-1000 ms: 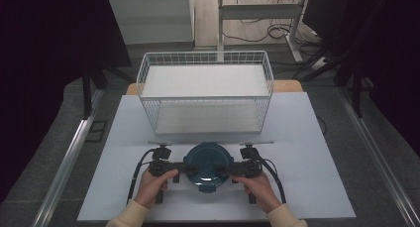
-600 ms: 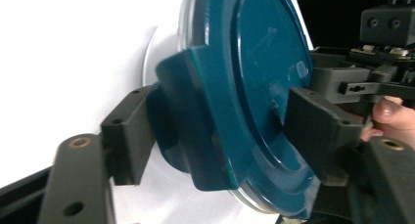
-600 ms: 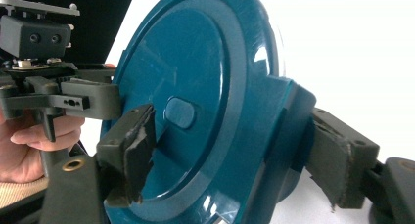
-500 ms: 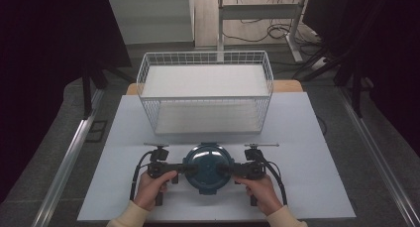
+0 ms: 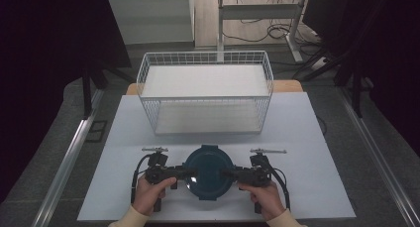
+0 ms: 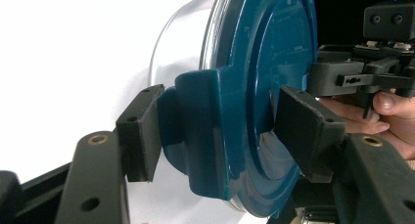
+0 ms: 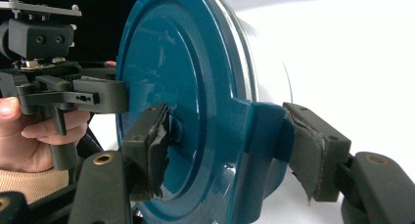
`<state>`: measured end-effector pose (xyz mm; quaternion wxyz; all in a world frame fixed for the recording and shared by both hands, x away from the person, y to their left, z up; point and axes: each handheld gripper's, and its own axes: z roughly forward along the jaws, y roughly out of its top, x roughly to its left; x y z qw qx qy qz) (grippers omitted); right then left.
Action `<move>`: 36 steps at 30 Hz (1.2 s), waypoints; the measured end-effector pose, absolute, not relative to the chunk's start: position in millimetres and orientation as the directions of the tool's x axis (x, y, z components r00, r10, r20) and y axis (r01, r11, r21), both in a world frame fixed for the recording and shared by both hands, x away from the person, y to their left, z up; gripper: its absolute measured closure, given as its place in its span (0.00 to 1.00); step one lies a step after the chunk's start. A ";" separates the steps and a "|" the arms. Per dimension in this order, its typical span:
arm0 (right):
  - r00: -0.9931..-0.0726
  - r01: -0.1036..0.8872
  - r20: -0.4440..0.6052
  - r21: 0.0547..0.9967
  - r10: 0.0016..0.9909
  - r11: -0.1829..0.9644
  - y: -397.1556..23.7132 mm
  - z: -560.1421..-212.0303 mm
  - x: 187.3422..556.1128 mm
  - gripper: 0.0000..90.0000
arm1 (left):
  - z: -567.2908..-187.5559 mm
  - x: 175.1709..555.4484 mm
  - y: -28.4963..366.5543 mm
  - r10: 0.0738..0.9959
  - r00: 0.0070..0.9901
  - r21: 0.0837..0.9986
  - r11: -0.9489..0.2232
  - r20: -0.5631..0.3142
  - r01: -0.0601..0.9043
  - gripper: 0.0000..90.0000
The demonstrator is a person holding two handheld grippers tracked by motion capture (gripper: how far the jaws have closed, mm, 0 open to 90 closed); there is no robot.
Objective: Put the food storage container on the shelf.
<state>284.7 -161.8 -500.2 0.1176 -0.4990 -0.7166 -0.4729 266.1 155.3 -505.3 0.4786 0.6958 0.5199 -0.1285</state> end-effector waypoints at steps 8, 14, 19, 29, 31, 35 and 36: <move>-0.481 0.820 0.636 0.569 0.603 0.055 -161.8 -499.0 282.8 0.42 | -503.7 263.2 156.4 0.600 0.429 0.535 -0.003 -0.675 0.845 0.44; -0.492 0.813 0.626 0.580 0.605 0.061 -160.7 -497.9 281.4 0.42 | -502.4 261.9 156.7 0.606 0.429 0.539 -0.001 -0.669 0.842 0.44; -0.511 0.797 0.608 0.599 0.608 0.071 -159.2 -495.4 280.3 0.42 | -500.4 261.0 157.0 0.607 0.436 0.546 -0.004 -0.665 0.838 0.44; -0.543 0.768 0.584 0.635 0.603 0.076 -159.1 -485.6 279.2 0.43 | -490.5 259.4 156.7 0.613 0.460 0.577 -0.008 -0.643 0.817 0.44; -0.550 0.762 0.577 0.642 0.604 0.081 -159.3 -483.3 279.6 0.43 | -488.5 260.2 156.4 0.612 0.464 0.580 -0.010 -0.640 0.814 0.44; -0.559 0.752 0.567 0.654 0.605 0.082 -160.4 -477.7 281.5 0.43 | -482.3 263.7 154.9 0.611 0.475 0.589 -0.018 -0.633 0.808 0.44; -0.561 0.749 0.565 0.657 0.605 0.081 -160.9 -476.1 282.0 0.43 | -480.3 264.6 154.4 0.612 0.478 0.593 -0.019 -0.630 0.805 0.44</move>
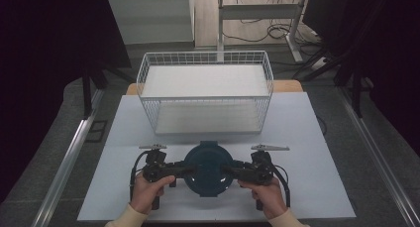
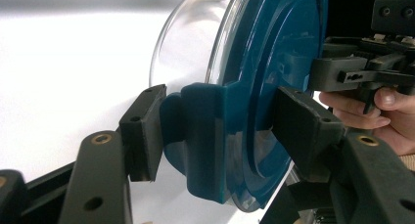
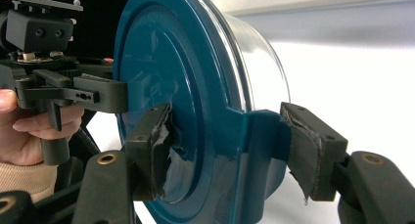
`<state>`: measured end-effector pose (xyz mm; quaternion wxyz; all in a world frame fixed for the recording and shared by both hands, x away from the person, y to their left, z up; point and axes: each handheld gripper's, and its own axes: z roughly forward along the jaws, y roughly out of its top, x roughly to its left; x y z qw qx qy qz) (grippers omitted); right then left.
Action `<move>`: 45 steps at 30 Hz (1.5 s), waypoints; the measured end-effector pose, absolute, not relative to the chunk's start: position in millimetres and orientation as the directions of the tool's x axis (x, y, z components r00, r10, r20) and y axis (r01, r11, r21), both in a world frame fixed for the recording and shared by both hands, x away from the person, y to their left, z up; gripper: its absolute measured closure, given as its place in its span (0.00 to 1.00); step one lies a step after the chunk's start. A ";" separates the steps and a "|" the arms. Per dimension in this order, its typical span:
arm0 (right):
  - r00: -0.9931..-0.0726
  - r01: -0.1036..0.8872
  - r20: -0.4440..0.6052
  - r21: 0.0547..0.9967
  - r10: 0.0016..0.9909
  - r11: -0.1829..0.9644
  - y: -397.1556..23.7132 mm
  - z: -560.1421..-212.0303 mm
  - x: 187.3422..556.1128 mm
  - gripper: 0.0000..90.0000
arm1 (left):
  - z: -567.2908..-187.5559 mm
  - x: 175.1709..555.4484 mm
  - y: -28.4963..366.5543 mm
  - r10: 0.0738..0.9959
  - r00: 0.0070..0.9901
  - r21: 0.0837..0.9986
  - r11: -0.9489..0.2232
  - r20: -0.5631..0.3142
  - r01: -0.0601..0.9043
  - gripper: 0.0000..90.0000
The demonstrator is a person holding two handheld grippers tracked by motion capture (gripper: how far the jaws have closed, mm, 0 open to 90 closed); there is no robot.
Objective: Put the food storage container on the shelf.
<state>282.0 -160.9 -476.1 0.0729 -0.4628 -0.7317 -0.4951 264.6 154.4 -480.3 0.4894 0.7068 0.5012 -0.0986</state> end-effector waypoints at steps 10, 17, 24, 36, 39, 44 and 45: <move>-0.591 0.713 0.539 0.698 0.601 0.074 -159.8 -443.7 296.8 0.43 | -441.0 281.0 156.6 0.624 0.520 0.648 -0.028 -0.584 0.761 0.44; -0.626 0.675 0.513 0.734 0.588 0.078 -152.1 -406.2 314.5 0.43 | -403.5 294.6 164.4 0.631 0.542 0.691 -0.013 -0.555 0.722 0.44; -0.655 0.639 0.477 0.764 0.587 0.092 -142.1 -371.0 330.8 0.43 | -377.0 305.8 172.7 0.632 0.558 0.721 0.001 -0.538 0.693 0.44; -0.680 0.604 0.441 0.790 0.585 0.107 -131.7 -326.3 356.0 0.43 | -334.2 330.9 183.4 0.628 0.574 0.747 0.018 -0.525 0.664 0.44; -0.683 0.599 0.436 0.793 0.585 0.108 -130.7 -320.0 358.7 0.43 | -327.7 334.2 184.3 0.628 0.578 0.750 0.014 -0.521 0.661 0.44; -0.689 0.590 0.425 0.800 0.587 0.113 -129.6 -302.5 368.9 0.43 | -311.5 344.9 185.6 0.627 0.586 0.760 0.014 -0.513 0.650 0.44; -0.690 0.587 0.422 0.801 0.587 0.114 -129.3 -299.6 370.8 0.43 | -308.9 346.9 185.8 0.627 0.587 0.761 0.015 -0.513 0.649 0.44</move>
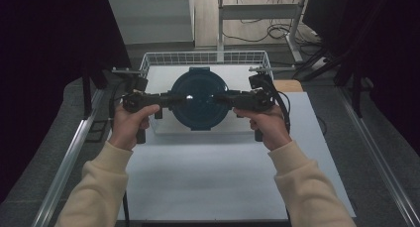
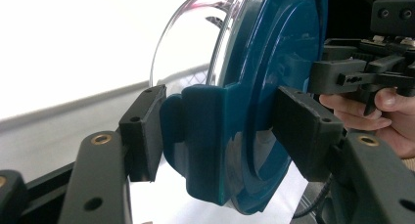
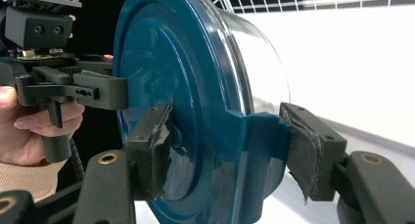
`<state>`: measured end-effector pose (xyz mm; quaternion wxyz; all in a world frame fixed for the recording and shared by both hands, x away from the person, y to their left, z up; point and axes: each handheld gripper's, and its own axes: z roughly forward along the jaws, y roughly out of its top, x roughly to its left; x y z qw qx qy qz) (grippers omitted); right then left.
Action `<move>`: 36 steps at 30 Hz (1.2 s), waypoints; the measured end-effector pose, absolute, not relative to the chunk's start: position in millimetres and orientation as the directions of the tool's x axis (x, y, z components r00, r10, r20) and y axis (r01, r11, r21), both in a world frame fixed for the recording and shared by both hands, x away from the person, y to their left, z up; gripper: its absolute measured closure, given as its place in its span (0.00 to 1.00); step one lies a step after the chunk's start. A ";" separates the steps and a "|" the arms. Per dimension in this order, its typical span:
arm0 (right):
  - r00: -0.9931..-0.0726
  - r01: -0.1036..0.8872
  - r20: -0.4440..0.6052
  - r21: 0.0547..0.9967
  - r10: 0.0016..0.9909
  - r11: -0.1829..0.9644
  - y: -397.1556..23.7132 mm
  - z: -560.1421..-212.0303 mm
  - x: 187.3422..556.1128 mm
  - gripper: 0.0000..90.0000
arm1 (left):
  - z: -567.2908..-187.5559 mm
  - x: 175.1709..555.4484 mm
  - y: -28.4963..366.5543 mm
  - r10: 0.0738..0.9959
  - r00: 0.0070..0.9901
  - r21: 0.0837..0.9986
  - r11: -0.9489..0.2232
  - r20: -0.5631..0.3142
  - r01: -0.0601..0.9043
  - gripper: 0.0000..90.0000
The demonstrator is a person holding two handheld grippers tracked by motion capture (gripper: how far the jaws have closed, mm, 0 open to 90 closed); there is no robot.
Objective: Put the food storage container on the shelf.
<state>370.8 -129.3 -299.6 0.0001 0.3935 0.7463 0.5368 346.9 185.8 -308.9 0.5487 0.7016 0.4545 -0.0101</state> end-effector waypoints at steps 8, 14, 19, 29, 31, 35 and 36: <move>-0.695 0.583 0.419 0.804 0.584 0.117 -127.7 -282.8 389.8 0.43 | -293.2 364.6 187.0 0.631 0.586 0.764 0.016 -0.508 0.645 0.44; -0.692 0.585 0.417 0.802 0.589 0.121 -127.1 -275.2 402.7 0.43 | -289.3 378.5 187.8 0.623 0.587 0.762 0.024 -0.518 0.647 0.44; -0.690 0.588 0.413 0.798 0.594 0.128 -126.3 -270.4 408.5 0.43 | -286.8 384.6 188.7 0.616 0.588 0.759 0.025 -0.525 0.651 0.44; -0.680 0.599 0.431 0.793 0.594 0.110 -126.9 -262.6 422.7 0.43 | -275.9 400.5 189.1 0.612 0.581 0.748 0.024 -0.536 0.664 0.44; -0.676 0.605 0.435 0.789 0.595 0.111 -127.1 -262.6 424.1 0.43 | -276.8 404.0 188.7 0.612 0.578 0.743 0.022 -0.539 0.669 0.44; -0.665 0.622 0.451 0.775 0.596 0.109 -127.6 -268.1 434.6 0.43 | -281.5 412.3 188.3 0.612 0.569 0.733 0.027 -0.550 0.680 0.44; -0.663 0.626 0.454 0.772 0.595 0.109 -127.5 -269.8 437.2 0.43 | -284.6 416.7 188.8 0.613 0.560 0.725 0.030 -0.557 0.688 0.44</move>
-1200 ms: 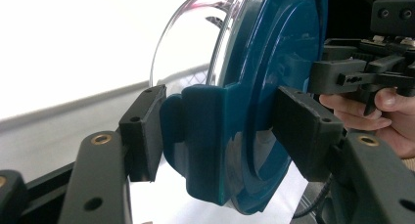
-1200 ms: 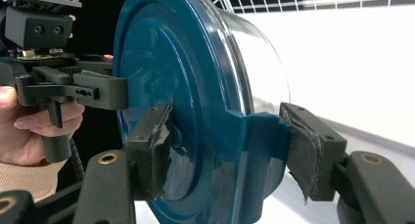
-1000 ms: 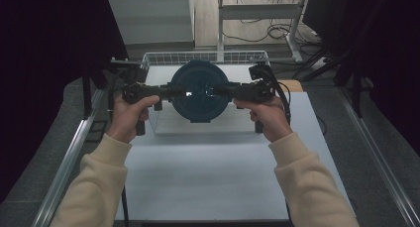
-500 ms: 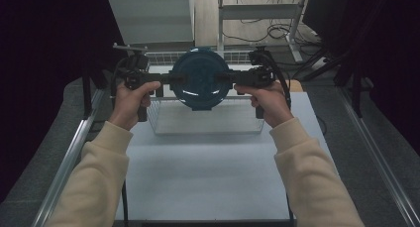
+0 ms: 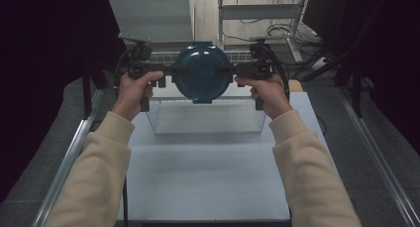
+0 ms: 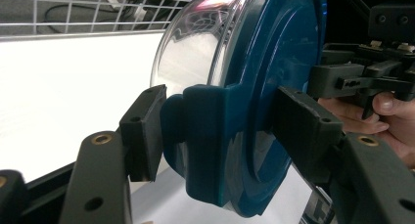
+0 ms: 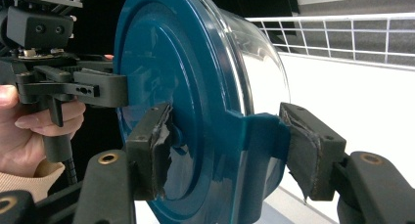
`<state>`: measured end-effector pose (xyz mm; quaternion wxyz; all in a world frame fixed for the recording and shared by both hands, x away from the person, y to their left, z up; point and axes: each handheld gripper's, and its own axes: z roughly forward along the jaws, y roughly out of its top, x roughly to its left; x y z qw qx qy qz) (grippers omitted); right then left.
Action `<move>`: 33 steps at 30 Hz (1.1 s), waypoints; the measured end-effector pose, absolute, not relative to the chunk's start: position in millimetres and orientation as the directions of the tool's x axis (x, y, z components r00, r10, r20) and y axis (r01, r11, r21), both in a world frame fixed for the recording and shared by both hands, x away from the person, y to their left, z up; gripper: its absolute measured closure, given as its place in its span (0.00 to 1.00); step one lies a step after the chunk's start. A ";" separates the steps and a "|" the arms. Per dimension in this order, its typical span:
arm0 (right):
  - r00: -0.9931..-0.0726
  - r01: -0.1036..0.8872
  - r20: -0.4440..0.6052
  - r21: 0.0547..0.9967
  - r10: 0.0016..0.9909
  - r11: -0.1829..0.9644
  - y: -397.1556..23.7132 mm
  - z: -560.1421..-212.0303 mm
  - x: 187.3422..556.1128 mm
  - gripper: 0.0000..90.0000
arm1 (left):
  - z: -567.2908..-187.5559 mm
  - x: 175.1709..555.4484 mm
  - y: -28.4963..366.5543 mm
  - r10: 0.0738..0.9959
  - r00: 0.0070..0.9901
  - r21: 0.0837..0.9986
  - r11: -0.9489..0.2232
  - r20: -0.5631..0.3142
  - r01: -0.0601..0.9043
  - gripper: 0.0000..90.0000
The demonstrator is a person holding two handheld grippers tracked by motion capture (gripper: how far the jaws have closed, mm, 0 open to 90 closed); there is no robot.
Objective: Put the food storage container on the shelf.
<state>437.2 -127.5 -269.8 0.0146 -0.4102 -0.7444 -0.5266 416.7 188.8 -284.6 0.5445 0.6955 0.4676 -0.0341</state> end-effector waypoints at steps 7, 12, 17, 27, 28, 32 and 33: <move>-0.644 0.654 0.481 0.749 0.595 0.102 -123.1 -280.8 452.7 0.43 | -293.0 429.4 192.1 0.615 0.538 0.705 0.042 -0.577 0.708 0.43; -0.631 0.669 0.493 0.736 0.599 0.100 -122.8 -286.0 459.6 0.43 | -299.4 437.2 191.8 0.614 0.526 0.692 0.044 -0.588 0.721 0.43; -0.622 0.678 0.495 0.728 0.606 0.102 -124.0 -287.3 461.3 0.43 | -301.8 440.7 190.5 0.612 0.525 0.685 0.038 -0.591 0.727 0.43; -0.598 0.700 0.520 0.710 0.610 0.081 -126.8 -294.4 471.6 0.43 | -308.8 453.0 187.8 0.609 0.505 0.667 0.054 -0.612 0.743 0.43; -0.587 0.709 0.532 0.702 0.610 0.069 -127.1 -295.0 473.2 0.43 | -309.7 454.9 188.1 0.605 0.499 0.662 0.062 -0.620 0.747 0.42; -0.543 0.742 0.577 0.670 0.610 0.027 -128.2 -298.5 480.6 0.43 | -313.3 461.2 188.6 0.599 0.478 0.647 0.089 -0.642 0.757 0.42; -0.543 0.742 0.577 0.670 0.610 0.027 -128.2 -298.5 480.6 0.43 | -313.3 461.2 188.6 0.599 0.478 0.647 0.089 -0.642 0.757 0.42</move>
